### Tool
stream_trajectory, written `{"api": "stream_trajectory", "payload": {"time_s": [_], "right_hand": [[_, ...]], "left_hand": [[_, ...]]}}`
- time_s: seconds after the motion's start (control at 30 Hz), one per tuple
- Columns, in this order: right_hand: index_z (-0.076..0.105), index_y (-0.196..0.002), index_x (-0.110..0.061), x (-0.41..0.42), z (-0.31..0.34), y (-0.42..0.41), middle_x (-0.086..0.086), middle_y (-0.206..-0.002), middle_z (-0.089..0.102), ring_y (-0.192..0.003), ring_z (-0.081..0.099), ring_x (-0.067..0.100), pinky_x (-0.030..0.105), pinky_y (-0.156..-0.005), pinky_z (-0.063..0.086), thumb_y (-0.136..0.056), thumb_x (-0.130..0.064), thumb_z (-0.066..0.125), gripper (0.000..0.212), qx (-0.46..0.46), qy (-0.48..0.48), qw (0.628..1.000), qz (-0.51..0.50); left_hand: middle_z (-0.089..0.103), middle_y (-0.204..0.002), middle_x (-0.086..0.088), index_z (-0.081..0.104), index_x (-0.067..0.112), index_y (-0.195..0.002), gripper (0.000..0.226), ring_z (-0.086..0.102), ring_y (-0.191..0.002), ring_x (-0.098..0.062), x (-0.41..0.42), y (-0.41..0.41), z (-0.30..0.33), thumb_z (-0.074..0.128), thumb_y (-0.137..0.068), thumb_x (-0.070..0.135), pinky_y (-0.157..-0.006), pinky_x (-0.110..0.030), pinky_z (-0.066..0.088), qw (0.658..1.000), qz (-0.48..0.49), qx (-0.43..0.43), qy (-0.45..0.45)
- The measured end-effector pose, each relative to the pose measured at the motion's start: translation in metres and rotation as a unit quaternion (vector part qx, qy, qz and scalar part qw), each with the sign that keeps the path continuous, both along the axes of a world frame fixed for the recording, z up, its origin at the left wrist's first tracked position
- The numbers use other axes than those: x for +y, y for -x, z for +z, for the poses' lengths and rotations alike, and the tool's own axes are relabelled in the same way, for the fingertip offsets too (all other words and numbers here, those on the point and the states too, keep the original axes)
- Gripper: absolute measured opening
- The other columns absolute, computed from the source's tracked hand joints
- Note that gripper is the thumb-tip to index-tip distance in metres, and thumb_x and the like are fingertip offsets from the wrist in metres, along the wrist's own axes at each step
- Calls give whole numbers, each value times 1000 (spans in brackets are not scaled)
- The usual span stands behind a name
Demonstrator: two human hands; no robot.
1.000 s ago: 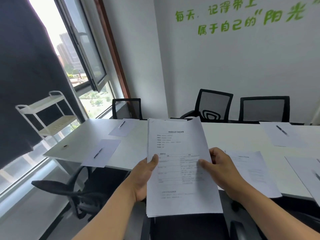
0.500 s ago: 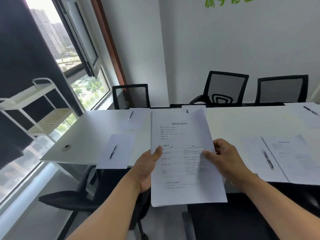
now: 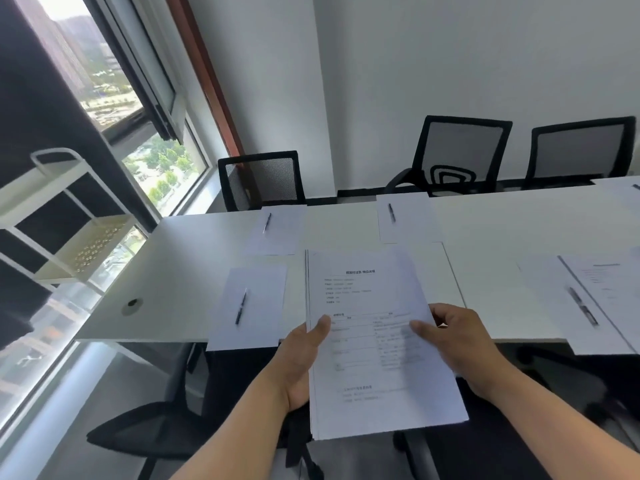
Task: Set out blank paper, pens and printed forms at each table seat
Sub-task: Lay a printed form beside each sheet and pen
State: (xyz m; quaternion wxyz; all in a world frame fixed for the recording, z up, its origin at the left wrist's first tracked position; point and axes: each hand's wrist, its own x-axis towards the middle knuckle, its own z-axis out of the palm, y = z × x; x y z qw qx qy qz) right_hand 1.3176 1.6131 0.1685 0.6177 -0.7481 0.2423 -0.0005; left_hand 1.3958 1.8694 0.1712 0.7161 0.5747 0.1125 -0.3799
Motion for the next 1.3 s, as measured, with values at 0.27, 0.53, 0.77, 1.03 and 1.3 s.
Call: {"api": "stream_trajectory", "payload": {"time_s": [0.27,0.53,0.77,1.03,1.3], "right_hand": [[70,-94,-10,-31,-66,-58,15,-90,77,-80,74,27,47,-74,62,-91,-27,88,25,41,8,997,-62],[68,-87,1,-75,-127,-98,25,-89,72,-70,61,28,39,-67,48,-96,-28,82,33,90,12,992,-86],[61,-91,11,-102,-154,-98,26,-80,66,-66,55,25,37,-65,44,-101,-27,75,42,134,-1,985,-105],[49,-77,-8,-115,-173,-98,7,-68,45,-61,38,20,31,-59,32,-104,-26,71,39,152,28,980,-122],[45,-74,-13,-136,-176,-108,6,-68,45,-63,40,20,32,-59,34,-105,-25,68,40,143,56,979,-136]], "left_hand": [[79,-130,-13,69,17,-143,39,78,-117,-35,-24,-48,-36,56,-113,38,-95,-54,63,999,20,38,-23],[82,-123,-11,70,17,-135,36,81,-108,-31,-71,-91,-77,55,-113,41,-82,-46,67,995,21,85,-54],[83,-120,-9,71,18,-133,36,82,-104,-28,-99,-111,-103,52,-114,42,-83,-47,66,992,-15,102,-73],[82,-125,-10,72,20,-136,39,80,-112,-32,-105,-119,-127,51,-114,44,-93,-51,63,989,-44,120,-71],[79,-130,-14,70,18,-141,44,77,-118,-37,-109,-133,-140,54,-112,46,-103,-58,59,988,-44,130,-70]]}}
